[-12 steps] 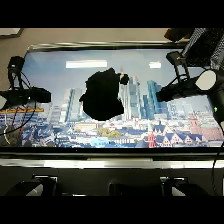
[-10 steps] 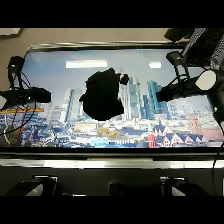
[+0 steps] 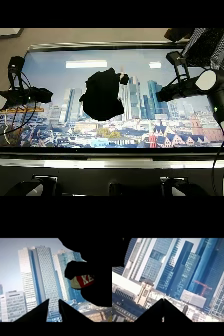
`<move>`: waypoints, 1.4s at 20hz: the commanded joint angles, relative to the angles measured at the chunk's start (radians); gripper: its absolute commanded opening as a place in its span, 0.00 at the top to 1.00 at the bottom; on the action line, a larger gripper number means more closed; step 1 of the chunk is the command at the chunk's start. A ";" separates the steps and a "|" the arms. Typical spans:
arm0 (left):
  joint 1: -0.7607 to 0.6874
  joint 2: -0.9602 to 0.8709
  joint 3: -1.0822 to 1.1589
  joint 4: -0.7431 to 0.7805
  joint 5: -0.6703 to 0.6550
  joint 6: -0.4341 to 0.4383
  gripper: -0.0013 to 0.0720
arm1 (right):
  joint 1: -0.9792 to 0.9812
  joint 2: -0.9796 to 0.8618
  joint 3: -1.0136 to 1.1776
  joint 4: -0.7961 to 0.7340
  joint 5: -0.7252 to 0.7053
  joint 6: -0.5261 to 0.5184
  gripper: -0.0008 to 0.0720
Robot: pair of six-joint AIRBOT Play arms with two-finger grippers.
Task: Fold the clothes and pants, and hang the long-sleeved shirts on hangers.
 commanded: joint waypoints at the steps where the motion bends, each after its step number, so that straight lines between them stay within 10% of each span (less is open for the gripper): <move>1: 0.003 -0.026 -0.003 0.000 0.004 -0.116 0.00 | 0.000 0.000 0.000 0.000 0.000 0.002 0.92; 4: 0.024 -0.132 -0.019 -0.015 0.021 -0.300 0.01 | 0.000 0.000 0.000 0.000 0.000 0.002 0.92; 7: 0.055 -0.303 -0.030 -0.217 0.084 -0.308 0.01 | 0.000 0.000 0.000 0.000 0.000 0.002 0.92; 17: 0.042 -0.718 0.037 -1.075 0.180 0.148 0.02 | 0.000 0.000 0.000 0.000 -0.003 0.002 0.92; 18: 0.039 -0.731 0.040 -1.090 0.180 0.148 0.09 | 0.000 0.000 0.000 0.002 -0.003 0.003 0.92; 20: 0.037 -0.745 0.040 -1.076 0.165 0.153 0.91 | 0.000 0.000 0.000 0.021 -0.003 0.003 0.92; 28: 0.051 -0.728 0.040 -1.067 0.102 0.154 0.93 | 0.001 -0.062 -0.040 0.019 0.054 0.236 0.90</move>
